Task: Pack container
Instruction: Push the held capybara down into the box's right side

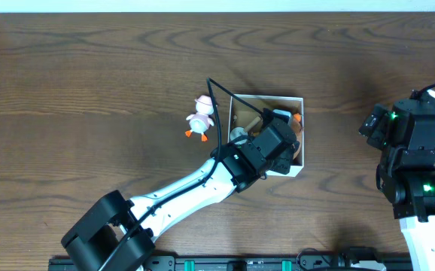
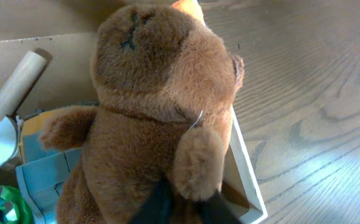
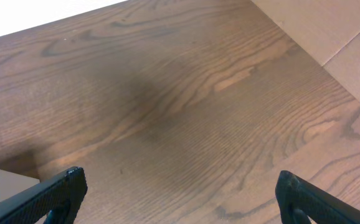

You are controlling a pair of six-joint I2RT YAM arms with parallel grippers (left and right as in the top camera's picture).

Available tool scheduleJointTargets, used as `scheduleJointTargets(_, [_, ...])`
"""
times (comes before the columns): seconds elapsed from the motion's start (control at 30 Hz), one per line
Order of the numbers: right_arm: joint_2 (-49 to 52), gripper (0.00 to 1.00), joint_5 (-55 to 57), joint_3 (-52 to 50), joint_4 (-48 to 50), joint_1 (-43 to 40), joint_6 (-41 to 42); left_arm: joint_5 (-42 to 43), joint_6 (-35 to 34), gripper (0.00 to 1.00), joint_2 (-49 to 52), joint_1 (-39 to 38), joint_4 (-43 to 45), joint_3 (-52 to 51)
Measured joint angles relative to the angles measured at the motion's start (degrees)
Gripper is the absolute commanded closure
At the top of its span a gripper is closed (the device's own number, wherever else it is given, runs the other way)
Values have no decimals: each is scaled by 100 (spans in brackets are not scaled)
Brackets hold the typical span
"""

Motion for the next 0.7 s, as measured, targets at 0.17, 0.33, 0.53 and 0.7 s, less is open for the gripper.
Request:
scheduleJointTargets(0.17, [0, 1, 0, 0, 0, 0, 0, 42, 229, 36, 24, -17, -28, 0])
scheduleJointTargets(0.33, [0, 1, 0, 0, 0, 0, 0, -37, 358, 36, 188, 52, -96, -55])
scheduleJointTargets(0.53, [0, 1, 0, 0, 0, 0, 0, -72, 474, 40, 181, 103, -59, -103])
scheduleJointTargets(0.7, [0, 1, 0, 0, 2, 0, 0, -81, 608, 48, -149, 103, -61, -103])
